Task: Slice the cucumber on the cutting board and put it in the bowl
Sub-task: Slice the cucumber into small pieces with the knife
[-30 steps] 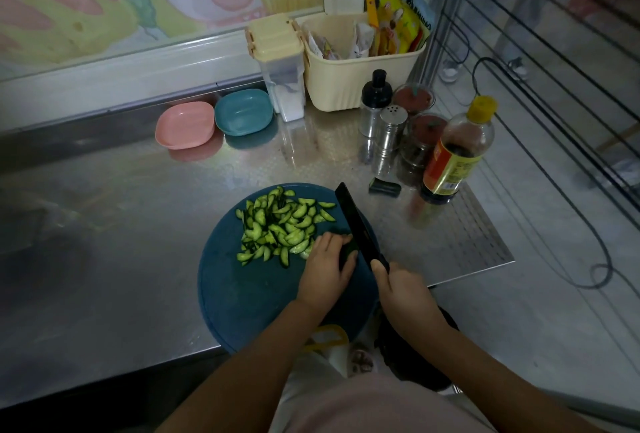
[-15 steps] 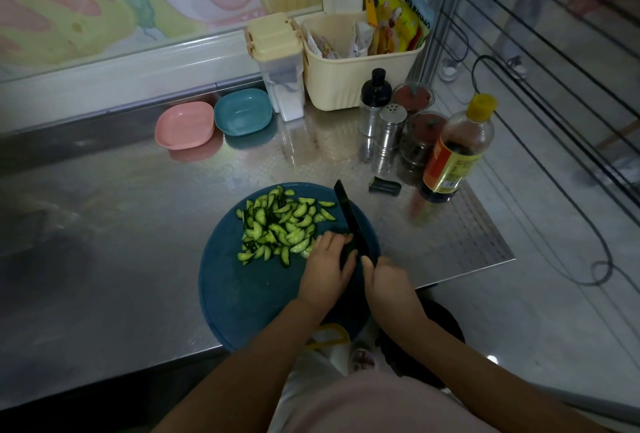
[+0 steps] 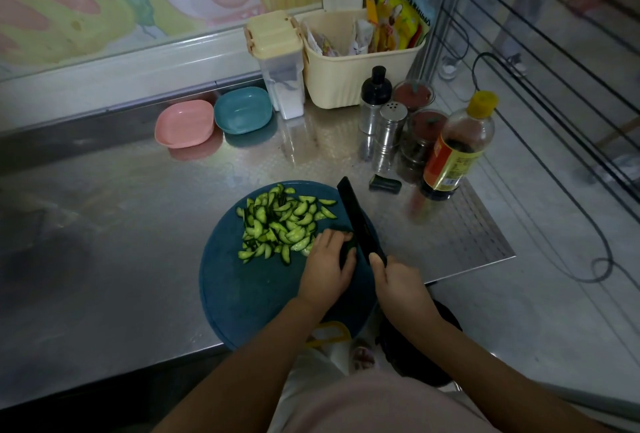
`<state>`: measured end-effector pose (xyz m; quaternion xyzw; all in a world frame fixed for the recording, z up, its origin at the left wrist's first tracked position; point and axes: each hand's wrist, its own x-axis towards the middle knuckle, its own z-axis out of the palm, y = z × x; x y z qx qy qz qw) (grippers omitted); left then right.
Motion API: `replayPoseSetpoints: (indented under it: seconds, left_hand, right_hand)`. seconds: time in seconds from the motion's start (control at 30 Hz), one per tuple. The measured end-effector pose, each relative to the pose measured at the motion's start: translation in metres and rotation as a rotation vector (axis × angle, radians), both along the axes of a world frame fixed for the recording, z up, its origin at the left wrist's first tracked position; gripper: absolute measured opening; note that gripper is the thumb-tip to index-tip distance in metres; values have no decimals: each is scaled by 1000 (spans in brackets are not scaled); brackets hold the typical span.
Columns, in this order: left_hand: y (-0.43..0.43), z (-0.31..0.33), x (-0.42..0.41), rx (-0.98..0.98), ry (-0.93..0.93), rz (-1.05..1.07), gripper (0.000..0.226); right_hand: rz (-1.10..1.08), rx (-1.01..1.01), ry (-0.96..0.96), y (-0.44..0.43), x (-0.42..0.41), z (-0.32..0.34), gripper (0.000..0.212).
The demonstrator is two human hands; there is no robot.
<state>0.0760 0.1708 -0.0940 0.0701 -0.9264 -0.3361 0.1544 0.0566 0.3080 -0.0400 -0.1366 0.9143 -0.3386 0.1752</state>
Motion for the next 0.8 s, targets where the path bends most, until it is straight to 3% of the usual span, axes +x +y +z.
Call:
replayPoseSetpoints:
  seconds: [0.2,0.27,0.3,0.4,0.5,0.57,0.6,0.7,0.77,0.8]
  left_hand:
    - [0,0,1,21,-8,-15,31]
    - [0,1,1,18,3,-16,30]
    - [0,0,1,17,9,-15,30]
    - [0,-1,1,24,31,-11,29]
    - [-1,-2,1,22,51,-10,27]
    - [-1,-1,0,13,64,-22,26]
    - [-1,-1,-1,9,68,-31,26]
    - [-2,-2,0,20,66,-48,27]
    - [-2,-2,1,27,59,-42,27]
    - [-1,-2,0,29,55,-36,27]
  right_hand:
    - [29,27,-64,1,3,14,39]
    - [53,60,22,-1,3,12,28]
    - [53,79,-9,-2,3,12,15]
    - [-22,30,-70,-2,-1,9,6]
    - [-5,42,-9,-4,3,9,29]
    - [33,47,-23,-6,1,1,16]
    - [26,4,20,-8,1,-4,24]
    - [0,40,45,-10,-3,-17,15]
    - [13,89,-28,-13,2,2,35]
    - [60,153,87,-11,0,0,46]
